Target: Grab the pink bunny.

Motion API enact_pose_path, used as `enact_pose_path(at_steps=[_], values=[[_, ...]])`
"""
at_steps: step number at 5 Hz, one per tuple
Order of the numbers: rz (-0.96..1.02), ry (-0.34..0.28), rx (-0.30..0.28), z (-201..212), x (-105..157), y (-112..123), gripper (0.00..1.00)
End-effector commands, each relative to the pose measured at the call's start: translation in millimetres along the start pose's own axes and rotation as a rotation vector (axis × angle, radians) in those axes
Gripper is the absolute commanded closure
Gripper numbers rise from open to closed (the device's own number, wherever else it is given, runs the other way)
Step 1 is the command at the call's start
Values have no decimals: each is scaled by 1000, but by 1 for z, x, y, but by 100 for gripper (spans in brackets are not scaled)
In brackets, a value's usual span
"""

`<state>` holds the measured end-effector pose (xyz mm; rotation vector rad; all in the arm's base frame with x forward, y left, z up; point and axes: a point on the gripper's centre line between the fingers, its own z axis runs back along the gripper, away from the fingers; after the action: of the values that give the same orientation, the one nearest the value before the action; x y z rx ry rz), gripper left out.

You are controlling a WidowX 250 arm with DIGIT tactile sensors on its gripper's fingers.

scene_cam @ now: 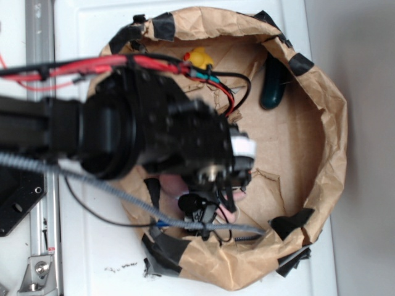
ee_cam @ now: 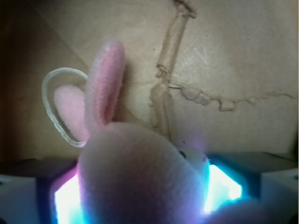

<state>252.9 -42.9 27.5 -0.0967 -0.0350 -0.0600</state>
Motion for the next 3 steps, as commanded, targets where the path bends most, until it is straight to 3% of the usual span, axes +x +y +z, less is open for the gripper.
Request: enact_pose_path(at_steps=[1,2,3], values=[[54,-321,-13,90,32,23,100],[102,-360,-28,116,44,28,100],[128,-370,51,110,49,30,100]])
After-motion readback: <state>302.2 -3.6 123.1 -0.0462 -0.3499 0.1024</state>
